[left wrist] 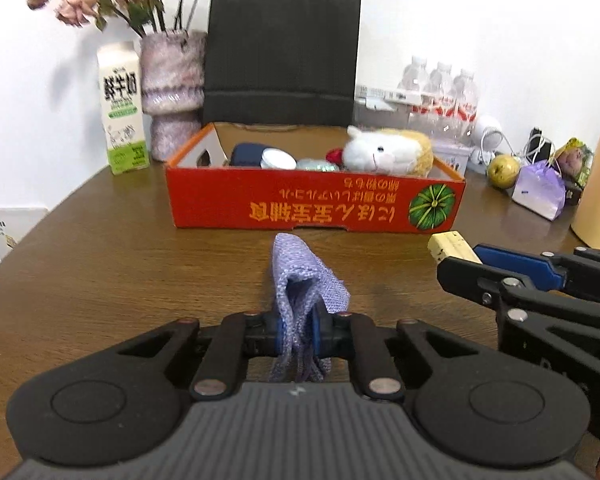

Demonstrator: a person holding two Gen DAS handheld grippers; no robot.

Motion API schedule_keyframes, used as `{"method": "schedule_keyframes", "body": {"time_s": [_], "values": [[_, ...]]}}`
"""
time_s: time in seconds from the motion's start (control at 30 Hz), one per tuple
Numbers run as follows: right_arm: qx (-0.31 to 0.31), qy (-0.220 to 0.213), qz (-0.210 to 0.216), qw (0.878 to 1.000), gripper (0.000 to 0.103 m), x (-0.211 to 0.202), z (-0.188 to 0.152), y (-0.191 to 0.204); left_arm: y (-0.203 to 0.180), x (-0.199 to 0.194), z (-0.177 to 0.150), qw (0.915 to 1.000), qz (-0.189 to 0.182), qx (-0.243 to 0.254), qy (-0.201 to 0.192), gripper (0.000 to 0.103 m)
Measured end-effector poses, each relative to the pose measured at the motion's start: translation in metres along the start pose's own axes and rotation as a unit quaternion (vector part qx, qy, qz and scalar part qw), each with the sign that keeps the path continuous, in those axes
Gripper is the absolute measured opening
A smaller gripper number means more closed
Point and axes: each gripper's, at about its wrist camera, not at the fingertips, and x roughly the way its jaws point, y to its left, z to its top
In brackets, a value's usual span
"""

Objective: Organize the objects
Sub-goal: 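Carry the lilac pouch and yellow block with both grippers over the red box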

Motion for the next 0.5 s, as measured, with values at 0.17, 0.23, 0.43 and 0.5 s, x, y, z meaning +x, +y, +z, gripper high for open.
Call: {"method": "schedule_keyframes", "body": {"time_s": [0.17,0.23,0.43,0.5], "values": [[0.009,-0.010,0.002,1.000,0.020,-0.008,0.004,0.003,-0.001,-0.018,0.003,0.9996,0.013,-0.001,-0.025,0.013],[0.011,-0.015,0.000,1.000,0.020,-0.011,0.009,0.003,0.000,-0.023,0.006,0.9993,0.018,-0.001,-0.032,0.013],[0.019,-0.029,-0.003,0.999,0.020,-0.013,0.027,-0.001,0.004,-0.031,0.026,0.9984,0.026,0.000,-0.051,0.013],[0.018,-0.035,-0.005,0.999,0.020,-0.013,0.033,-0.001,0.005,-0.034,0.033,0.9979,0.024,0.000,-0.060,0.013]]}}
